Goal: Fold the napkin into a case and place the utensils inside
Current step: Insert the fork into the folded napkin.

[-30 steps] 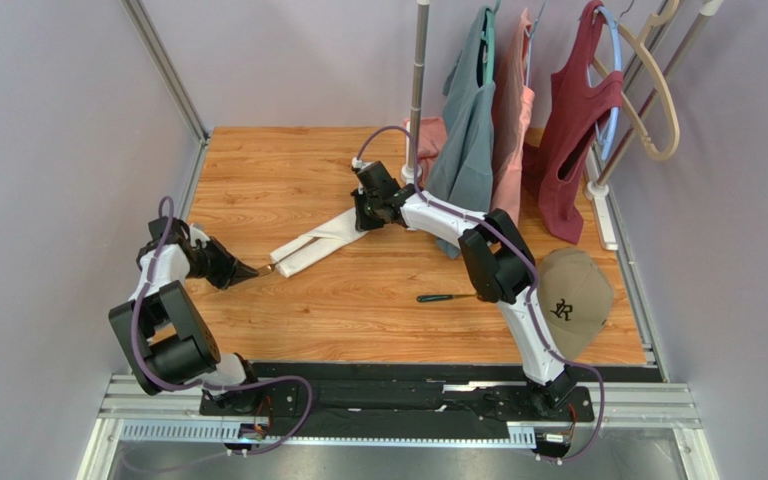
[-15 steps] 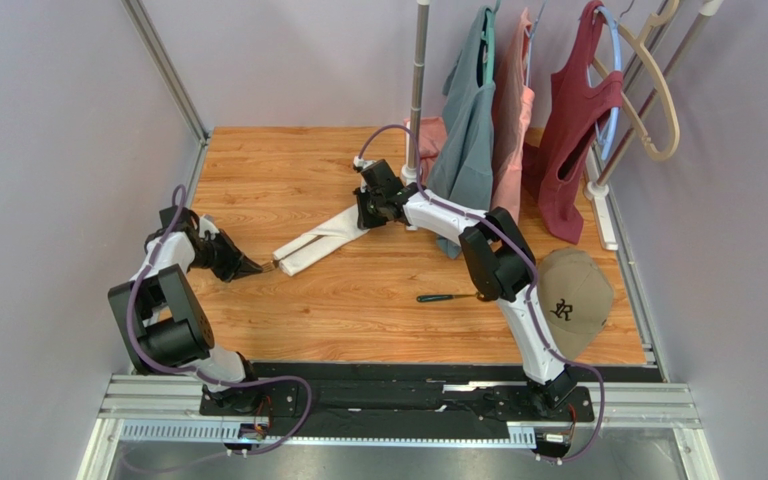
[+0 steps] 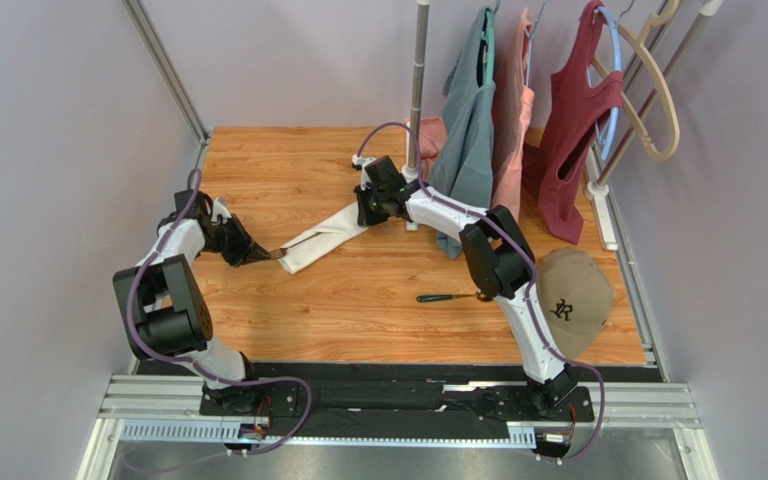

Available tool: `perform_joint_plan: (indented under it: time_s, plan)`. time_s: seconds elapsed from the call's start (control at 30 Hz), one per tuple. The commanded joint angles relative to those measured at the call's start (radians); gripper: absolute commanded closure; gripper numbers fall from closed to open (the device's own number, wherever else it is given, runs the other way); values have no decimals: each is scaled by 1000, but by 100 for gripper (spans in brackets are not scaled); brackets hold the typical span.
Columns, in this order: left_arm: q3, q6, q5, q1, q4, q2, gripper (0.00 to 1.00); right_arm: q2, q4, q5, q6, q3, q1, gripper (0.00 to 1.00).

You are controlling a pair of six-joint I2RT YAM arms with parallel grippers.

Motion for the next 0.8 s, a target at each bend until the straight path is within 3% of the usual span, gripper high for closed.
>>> perform_joint_plan:
  time_s: [0.0,0.33,0.6,0.77]
  plan:
    - [-40,-86,22,-54,112,4,100,59,-40,-24,-25,13,3,100]
    - [13,-153,-30,-117,162,78,100,57,-44,-25,-26,19,2,100]
    - [35,-216,23,-119,217,161,100,64,-47,-33,-23,23,2,100]
    - [136,-121,-49,-119,104,176,100,67,-52,-7,-32,25,0,100]
